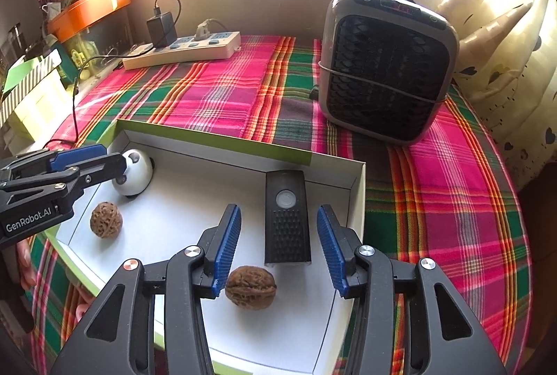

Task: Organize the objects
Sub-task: 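Open both tools to set the remote and toy in the box, then withdraw both open tools from the box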

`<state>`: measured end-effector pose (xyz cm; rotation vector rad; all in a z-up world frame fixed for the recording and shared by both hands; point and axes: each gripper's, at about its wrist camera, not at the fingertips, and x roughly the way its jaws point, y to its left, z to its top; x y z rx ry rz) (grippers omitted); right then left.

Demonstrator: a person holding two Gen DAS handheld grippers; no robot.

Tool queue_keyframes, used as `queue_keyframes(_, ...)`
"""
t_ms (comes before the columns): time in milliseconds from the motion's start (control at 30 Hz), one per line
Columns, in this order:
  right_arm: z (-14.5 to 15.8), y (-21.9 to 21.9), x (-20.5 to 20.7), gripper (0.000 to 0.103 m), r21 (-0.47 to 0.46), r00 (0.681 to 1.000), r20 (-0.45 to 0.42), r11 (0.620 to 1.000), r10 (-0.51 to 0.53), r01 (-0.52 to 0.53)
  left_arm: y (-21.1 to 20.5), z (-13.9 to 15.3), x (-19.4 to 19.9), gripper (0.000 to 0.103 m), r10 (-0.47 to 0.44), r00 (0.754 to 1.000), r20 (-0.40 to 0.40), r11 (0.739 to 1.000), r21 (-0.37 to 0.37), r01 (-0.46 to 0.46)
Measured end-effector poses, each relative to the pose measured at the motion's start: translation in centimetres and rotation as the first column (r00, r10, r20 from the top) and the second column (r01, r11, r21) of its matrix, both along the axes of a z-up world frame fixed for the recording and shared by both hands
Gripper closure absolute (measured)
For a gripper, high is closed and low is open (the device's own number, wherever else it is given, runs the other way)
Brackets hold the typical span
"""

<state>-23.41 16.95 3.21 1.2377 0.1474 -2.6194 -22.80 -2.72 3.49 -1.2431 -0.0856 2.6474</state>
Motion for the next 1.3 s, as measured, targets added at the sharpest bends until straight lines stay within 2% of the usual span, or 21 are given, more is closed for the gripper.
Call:
queue_keyframes(433, 2.4, 0.3, 5.0, 0.055, -0.016, 0.996, -0.088, 1.0, 0.003, -0.005, -1.4, 1.7, 7.1, 0.064, 0.049, 0.996, -0.077, 0.997, 0.055, -0.045)
queue_keyframes(667, 2.7, 0.2, 9.0, 0.055, -0.022, 0.993, -0.117, 1.0, 0.011, -0.014, -1.4, 1.4, 11.0, 0.061, 0.038, 0.997, -0.072, 0.995, 0.099, -0.03)
queue_keyframes(1033, 1.8, -0.3, 13.8, 0.055, -0.017, 0.993, -0.109, 0.999, 0.042, -0.044, 0.8, -1.2, 13.2, 0.059, -0.025, 1.0, 0.006, 0.99, 0.135, 0.024)
queue_keyframes(1300, 1.0, -0.3, 15.0, 0.055, -0.019, 0.994, -0.098, 0.999, 0.048, -0.051, 1.4, -2.2, 13.0, 0.059, -0.007, 0.999, 0.046, 0.992, 0.122, 0.001)
